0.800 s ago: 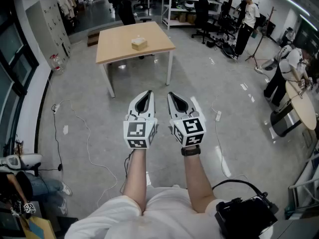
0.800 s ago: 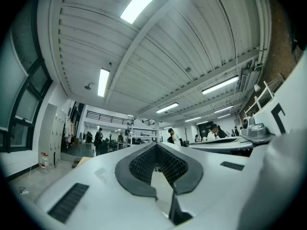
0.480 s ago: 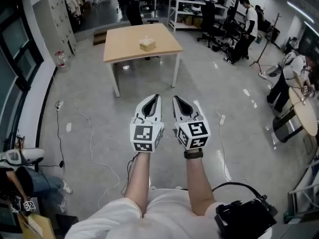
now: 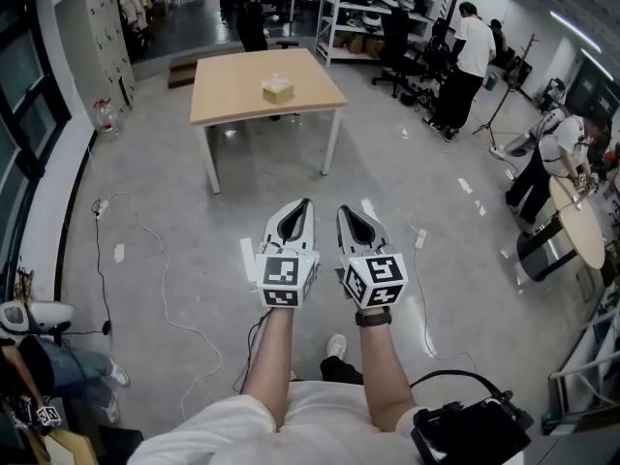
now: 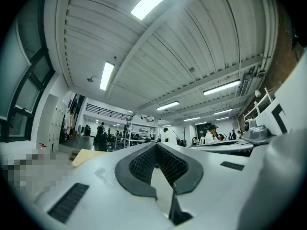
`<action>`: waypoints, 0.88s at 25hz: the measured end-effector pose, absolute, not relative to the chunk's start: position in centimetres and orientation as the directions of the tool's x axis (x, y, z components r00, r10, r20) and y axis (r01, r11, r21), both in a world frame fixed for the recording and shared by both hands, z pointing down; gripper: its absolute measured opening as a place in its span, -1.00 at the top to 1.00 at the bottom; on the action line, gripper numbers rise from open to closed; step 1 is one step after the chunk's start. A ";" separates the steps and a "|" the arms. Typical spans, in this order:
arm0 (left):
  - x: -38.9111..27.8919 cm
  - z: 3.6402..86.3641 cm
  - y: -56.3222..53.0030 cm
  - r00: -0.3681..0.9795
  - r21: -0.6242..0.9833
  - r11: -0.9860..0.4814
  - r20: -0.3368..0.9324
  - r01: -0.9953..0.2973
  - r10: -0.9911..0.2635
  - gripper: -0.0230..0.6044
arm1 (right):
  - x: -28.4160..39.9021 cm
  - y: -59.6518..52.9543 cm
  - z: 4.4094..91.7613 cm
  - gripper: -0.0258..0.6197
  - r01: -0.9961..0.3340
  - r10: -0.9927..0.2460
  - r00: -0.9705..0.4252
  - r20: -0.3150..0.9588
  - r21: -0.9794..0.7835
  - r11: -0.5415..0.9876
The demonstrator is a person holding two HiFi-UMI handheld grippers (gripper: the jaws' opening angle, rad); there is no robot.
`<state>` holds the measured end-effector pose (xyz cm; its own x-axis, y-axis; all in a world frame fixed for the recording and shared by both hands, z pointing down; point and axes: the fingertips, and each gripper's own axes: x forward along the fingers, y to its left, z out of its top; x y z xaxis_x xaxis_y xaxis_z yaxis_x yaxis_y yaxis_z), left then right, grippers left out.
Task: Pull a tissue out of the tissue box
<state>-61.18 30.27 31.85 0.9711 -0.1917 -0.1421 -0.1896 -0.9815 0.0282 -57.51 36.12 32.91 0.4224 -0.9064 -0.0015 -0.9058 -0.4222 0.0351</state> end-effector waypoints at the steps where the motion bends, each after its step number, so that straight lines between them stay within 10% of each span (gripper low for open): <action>1: -60.2 32.4 30.4 0.976 0.019 -0.983 -0.117 -0.185 -0.186 0.92 | -56.7 36.2 33.2 0.93 -0.904 -0.904 0.428 0.000 0.026 -0.427; 22: -27.8 30.8 40.3 0.995 -0.055 -0.998 -0.094 -0.027 -0.022 0.92 | -25.5 47.1 31.3 0.93 -0.808 -0.801 0.590 -0.100 -0.070 -0.586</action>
<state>-27.78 40.33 30.78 0.9954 -0.0220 -0.0937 -0.0272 -0.9981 -0.0549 -25.47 47.11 31.25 0.5898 -0.8013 -0.0997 -0.8075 -0.5857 -0.0695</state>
